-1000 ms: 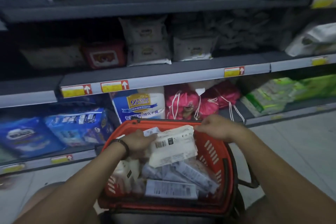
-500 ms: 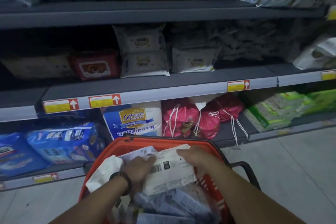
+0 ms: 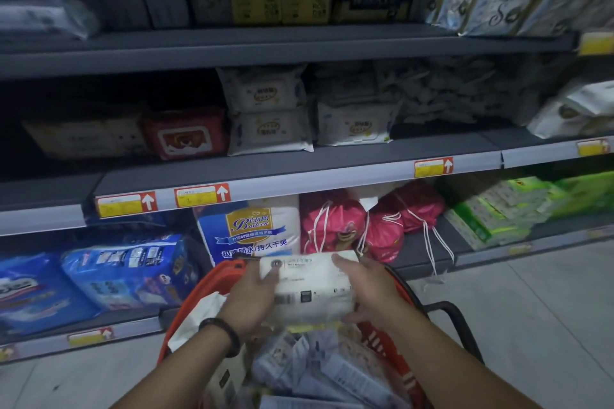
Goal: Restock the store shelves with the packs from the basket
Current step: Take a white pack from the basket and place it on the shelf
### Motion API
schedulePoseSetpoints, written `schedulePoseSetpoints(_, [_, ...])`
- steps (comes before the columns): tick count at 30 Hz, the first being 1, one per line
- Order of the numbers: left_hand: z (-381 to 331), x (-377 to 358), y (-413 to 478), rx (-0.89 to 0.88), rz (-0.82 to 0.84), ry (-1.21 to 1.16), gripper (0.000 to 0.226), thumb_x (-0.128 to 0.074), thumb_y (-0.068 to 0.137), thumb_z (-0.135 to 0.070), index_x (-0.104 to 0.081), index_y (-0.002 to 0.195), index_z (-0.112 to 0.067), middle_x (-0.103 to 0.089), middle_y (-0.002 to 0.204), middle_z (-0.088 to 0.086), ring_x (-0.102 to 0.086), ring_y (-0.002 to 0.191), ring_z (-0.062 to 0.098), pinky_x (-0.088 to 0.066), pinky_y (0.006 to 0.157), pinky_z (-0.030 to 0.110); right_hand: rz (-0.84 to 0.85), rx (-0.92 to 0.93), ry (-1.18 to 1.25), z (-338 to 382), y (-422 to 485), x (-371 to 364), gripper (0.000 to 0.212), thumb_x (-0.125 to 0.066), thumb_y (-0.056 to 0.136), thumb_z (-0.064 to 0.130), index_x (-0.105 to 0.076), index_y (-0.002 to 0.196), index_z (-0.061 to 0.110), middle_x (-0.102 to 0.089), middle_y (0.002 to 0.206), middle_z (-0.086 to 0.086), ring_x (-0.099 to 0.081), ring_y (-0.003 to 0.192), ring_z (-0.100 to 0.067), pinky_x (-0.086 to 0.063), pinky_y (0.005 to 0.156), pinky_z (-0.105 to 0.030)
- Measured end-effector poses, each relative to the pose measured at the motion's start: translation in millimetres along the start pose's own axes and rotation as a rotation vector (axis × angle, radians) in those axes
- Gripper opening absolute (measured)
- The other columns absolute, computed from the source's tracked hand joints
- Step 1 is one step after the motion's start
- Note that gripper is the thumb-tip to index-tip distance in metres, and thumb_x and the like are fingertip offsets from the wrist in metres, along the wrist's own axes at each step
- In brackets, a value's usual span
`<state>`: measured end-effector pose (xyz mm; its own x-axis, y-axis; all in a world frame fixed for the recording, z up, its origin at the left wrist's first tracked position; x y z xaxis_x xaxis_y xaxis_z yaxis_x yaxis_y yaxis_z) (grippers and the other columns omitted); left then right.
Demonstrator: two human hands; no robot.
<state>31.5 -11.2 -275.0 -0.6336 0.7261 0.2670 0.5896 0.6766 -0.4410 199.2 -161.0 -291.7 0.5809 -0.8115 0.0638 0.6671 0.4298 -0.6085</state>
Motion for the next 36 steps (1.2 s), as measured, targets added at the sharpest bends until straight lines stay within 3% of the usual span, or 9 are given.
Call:
schedulePoseSetpoints(6, [-67,22,-44,-0.376,-0.087,-0.198,0.032,-0.060,0.100,-0.048,-0.053,0.091,-0.018,-0.074,0.090,0.003,-0.074,0.088,0.028,-0.059,0.084,0.065,-0.092,0.238,0.282,31,-46,4,0.044,-0.091,0.076,0.046,-0.068,0.085,0.010,-0.079,0.084,-0.015,-0.078,0.074,-0.038,-0.063,0.070,-0.066])
schedulePoseSetpoints(11, [-77,22,-57,-0.435,-0.088,-0.353,0.052,-0.078,0.082,-0.060,-0.053,0.095,-0.016,-0.071,0.113,0.014,-0.072,0.097,0.034,-0.056,0.092,0.066,-0.201,0.525,0.387,50,-65,11,0.051,-0.093,0.074,0.020,-0.046,0.056,0.022,-0.052,0.071,-0.009,-0.051,0.068,-0.025,-0.043,0.074,-0.038])
schedulePoseSetpoints(14, [-74,18,-53,-0.217,-0.018,-0.503,0.057,-0.079,0.087,-0.047,-0.044,0.125,-0.024,-0.069,0.121,0.015,-0.075,0.100,0.038,-0.061,0.087,0.060,-0.179,0.650,0.411,59,-76,5,0.033,-0.082,0.085,-0.004,-0.054,0.072,0.008,-0.079,0.105,-0.004,-0.078,0.090,-0.012,-0.057,0.077,-0.023])
schedulePoseSetpoints(16, [-73,18,-51,-0.146,0.052,-0.547,0.051,-0.075,0.092,-0.038,-0.041,0.130,-0.029,-0.071,0.117,0.014,-0.075,0.099,0.043,-0.062,0.083,0.060,-0.174,0.713,0.396,60,-79,-1,0.029,-0.079,0.086,-0.008,-0.053,0.076,0.003,-0.079,0.116,-0.006,-0.078,0.104,-0.016,-0.061,0.084,-0.034])
schedulePoseSetpoints(20, [-74,28,-41,-0.246,0.010,-0.593,0.041,-0.074,0.094,-0.031,-0.050,0.127,-0.034,-0.074,0.120,0.015,-0.076,0.097,0.044,-0.061,0.080,0.065,-0.121,0.788,0.433,67,-77,-5,0.029,-0.076,0.088,-0.010,-0.051,0.081,0.002,-0.079,0.114,-0.001,-0.078,0.102,-0.017,-0.061,0.078,-0.028])
schedulePoseSetpoints(23, [-78,33,-34,-0.314,-0.010,-0.658,0.041,-0.073,0.094,-0.025,-0.055,0.130,-0.031,-0.073,0.124,0.015,-0.072,0.107,0.046,-0.060,0.081,0.066,0.012,0.800,0.468,75,-72,-7,0.028,-0.081,0.081,0.008,-0.053,0.086,0.009,-0.069,0.104,-0.006,-0.067,0.097,-0.029,-0.052,0.079,-0.041])
schedulePoseSetpoints(30, [-81,48,-27,-0.358,-0.013,-0.695,0.041,-0.070,0.097,-0.026,-0.059,0.137,-0.023,-0.076,0.122,0.013,-0.073,0.107,0.038,-0.058,0.091,0.058,0.378,0.734,0.206,75,-73,-18,0.095,-0.087,0.067,0.023,-0.045,0.151,0.037,-0.068,0.139,0.003,-0.068,0.126,-0.024,-0.059,0.093,-0.045])
schedulePoseSetpoints(33, [-84,65,-28,-0.410,-0.008,-0.682,0.033,-0.064,0.100,-0.025,-0.066,0.133,-0.019,-0.073,0.125,0.018,-0.072,0.095,0.032,-0.062,0.069,0.040,0.362,0.823,-0.005,72,-80,-24,0.107,-0.091,0.066,0.011,-0.038,0.155,0.038,-0.064,0.144,0.006,-0.064,0.133,-0.017,-0.057,0.102,-0.039])
schedulePoseSetpoints(36, [-86,82,-38,-0.472,0.026,-0.654,0.036,-0.066,0.097,-0.024,-0.068,0.132,-0.020,-0.074,0.124,0.014,-0.074,0.095,0.028,-0.062,0.072,0.045,0.289,0.870,-0.077,76,-91,-30,0.107,-0.094,0.063,0.011,-0.039,0.151,0.036,-0.064,0.141,0.011,-0.062,0.132,-0.012,-0.057,0.102,-0.035])
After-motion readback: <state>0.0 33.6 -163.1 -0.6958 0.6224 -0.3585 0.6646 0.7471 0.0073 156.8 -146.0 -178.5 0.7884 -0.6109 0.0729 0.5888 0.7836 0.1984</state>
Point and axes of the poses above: each hand's wrist, its own y-axis towards the middle knuckle, its own x-axis out of the back of the hand, z = x × y, the point moved 3 cm from there along y, towards the middle knuckle
